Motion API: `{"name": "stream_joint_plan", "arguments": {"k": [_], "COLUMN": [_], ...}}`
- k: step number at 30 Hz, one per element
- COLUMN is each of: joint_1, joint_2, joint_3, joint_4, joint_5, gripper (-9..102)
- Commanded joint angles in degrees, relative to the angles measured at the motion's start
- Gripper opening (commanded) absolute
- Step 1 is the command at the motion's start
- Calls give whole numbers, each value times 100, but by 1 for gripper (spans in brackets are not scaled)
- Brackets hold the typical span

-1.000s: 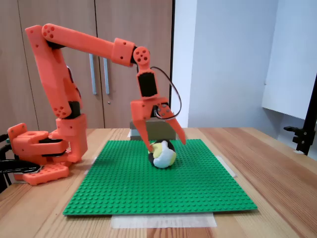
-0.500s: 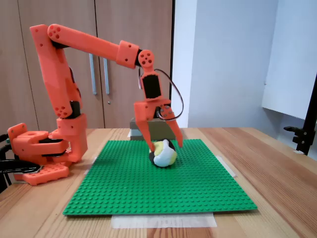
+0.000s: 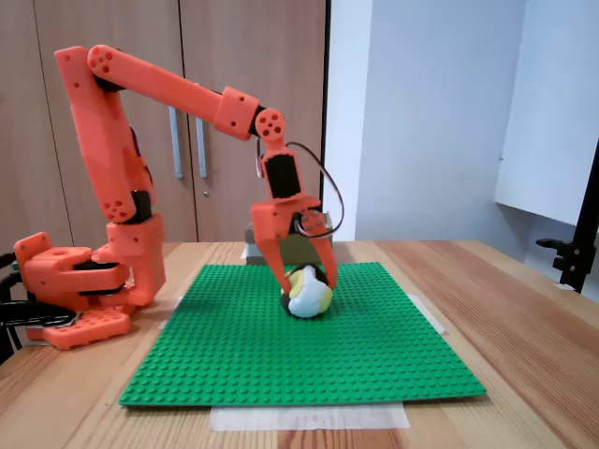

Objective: Pick the ball and put it in the box.

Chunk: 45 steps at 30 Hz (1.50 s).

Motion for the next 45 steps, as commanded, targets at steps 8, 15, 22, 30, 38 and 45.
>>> {"name": "stream_joint_plan", "arguments": {"k": [8,15,22,30,38,45], "joint_1": [62,88,79,-70,-448,-1151], "joint_2": [176,308,580,659,659,659], "joint_3": [123,123,53,-888,-1872,-2786], "joint_4": [-343,-431,-369,387,1178,1679], "joint_5": [-123,-272,-325,-211,0,193], "gripper": [25,8,-1,-1,-1,-1]}}
